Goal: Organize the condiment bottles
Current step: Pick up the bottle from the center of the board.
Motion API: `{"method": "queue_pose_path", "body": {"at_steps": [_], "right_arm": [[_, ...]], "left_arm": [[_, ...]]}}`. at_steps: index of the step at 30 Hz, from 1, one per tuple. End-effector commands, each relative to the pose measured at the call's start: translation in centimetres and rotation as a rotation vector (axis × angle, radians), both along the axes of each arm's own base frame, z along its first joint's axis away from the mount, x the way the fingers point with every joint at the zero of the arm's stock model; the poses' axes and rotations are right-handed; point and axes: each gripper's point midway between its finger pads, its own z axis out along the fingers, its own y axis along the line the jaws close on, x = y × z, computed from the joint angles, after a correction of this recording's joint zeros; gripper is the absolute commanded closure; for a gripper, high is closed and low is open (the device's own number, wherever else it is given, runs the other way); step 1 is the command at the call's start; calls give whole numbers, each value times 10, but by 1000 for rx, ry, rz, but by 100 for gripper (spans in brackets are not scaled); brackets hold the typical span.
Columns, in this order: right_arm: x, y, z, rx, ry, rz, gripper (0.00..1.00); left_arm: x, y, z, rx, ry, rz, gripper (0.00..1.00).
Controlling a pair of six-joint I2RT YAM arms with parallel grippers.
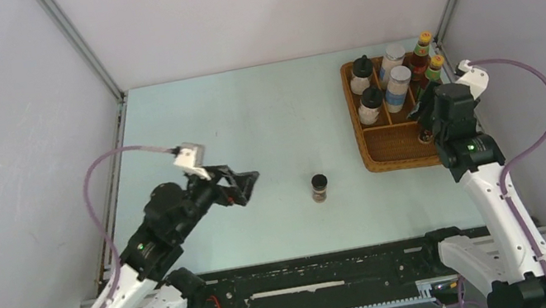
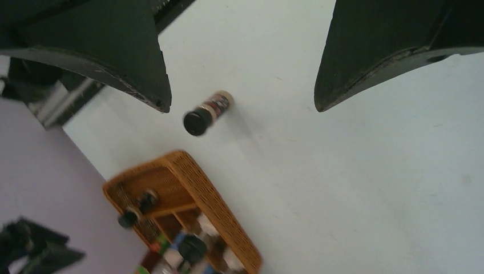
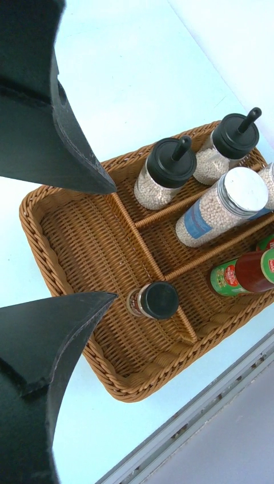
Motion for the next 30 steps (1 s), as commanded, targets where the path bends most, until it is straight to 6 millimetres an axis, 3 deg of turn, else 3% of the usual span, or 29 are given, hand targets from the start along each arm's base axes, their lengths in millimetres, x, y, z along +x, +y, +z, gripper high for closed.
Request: {"method": "queue_pose_path", "body": {"at_steps": [1,4,7,14,30], "right_arm": [[2,5,14,29,-53,14,29],[4,9,17,43,-68,33,28],[5,14,20,59,-82,54,29],[3,18,24,66,-98,76,29],[0,15,32,37,-119,74,28]], "left_arm": [[-4,-52,12,64,-59,-137,0],[-10,-84,2,153,-78,-200,0],[-13,-103,-7,197,-112,-232,0],[-15,-125,-36,272,-183,-264,0],[-9,-172,-77,339,-256,-371,0]]}}
